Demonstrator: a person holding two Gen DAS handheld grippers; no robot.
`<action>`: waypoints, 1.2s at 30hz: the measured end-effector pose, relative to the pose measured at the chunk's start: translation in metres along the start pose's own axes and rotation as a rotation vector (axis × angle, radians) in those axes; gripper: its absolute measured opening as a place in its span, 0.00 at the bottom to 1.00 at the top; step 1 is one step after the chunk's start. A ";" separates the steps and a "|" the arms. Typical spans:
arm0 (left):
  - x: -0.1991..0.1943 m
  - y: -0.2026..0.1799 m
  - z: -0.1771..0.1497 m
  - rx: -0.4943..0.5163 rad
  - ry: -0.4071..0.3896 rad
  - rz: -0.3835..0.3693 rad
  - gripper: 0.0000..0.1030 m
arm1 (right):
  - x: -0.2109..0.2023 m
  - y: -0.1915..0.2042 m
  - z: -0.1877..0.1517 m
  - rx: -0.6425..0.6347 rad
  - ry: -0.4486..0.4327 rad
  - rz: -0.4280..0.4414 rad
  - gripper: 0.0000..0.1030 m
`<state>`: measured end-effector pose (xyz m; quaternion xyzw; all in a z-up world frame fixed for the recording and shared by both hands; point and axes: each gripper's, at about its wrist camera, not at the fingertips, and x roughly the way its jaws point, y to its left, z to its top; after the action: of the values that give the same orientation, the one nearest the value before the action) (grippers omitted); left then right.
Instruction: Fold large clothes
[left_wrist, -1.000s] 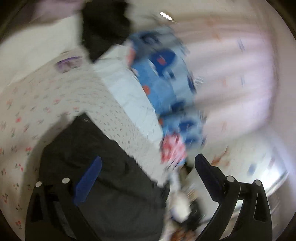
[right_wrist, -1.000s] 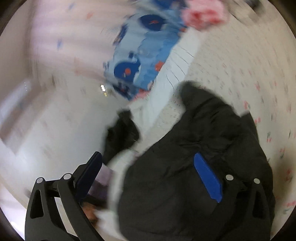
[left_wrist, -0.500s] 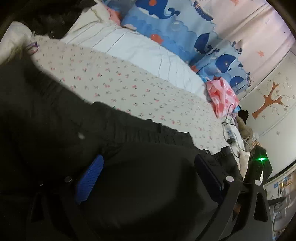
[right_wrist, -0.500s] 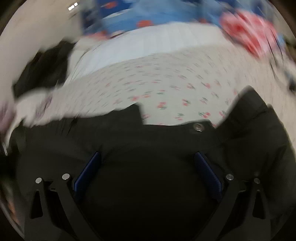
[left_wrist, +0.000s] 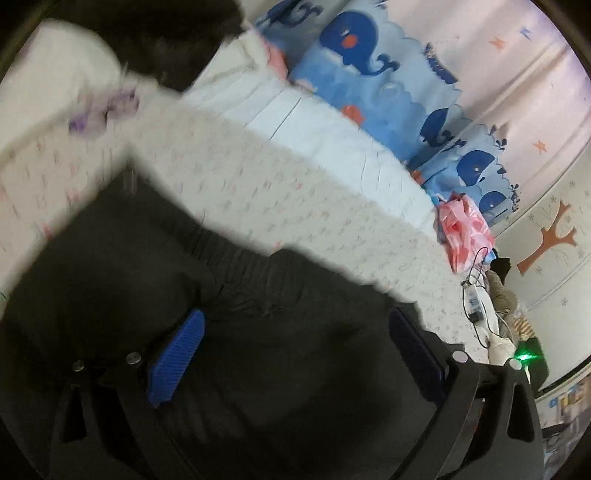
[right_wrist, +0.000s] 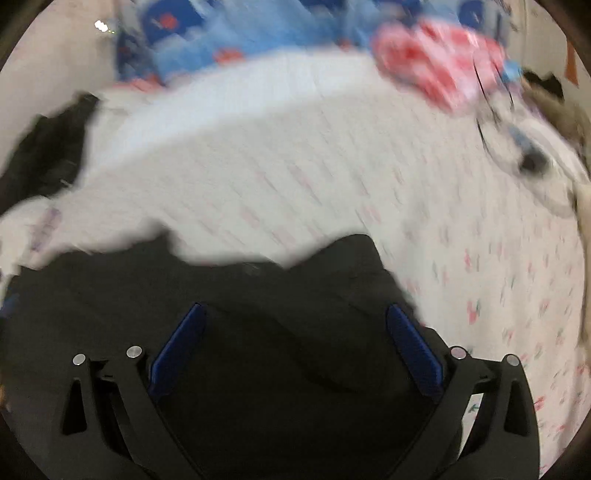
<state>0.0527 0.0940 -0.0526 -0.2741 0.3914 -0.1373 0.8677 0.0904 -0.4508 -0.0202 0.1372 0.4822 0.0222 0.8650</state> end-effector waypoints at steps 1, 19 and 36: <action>0.003 0.000 -0.006 0.015 -0.020 0.000 0.93 | 0.002 -0.009 -0.004 0.049 -0.024 0.034 0.94; -0.056 0.053 -0.044 0.015 -0.053 0.037 0.93 | -0.029 -0.028 -0.050 0.049 -0.064 0.038 0.94; -0.211 0.098 -0.138 -0.247 0.104 0.028 0.93 | -0.203 0.116 -0.220 -0.762 -0.105 0.120 0.94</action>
<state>-0.1877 0.2186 -0.0572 -0.3659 0.4534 -0.0898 0.8077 -0.1916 -0.3261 0.0684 -0.1648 0.3855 0.2431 0.8747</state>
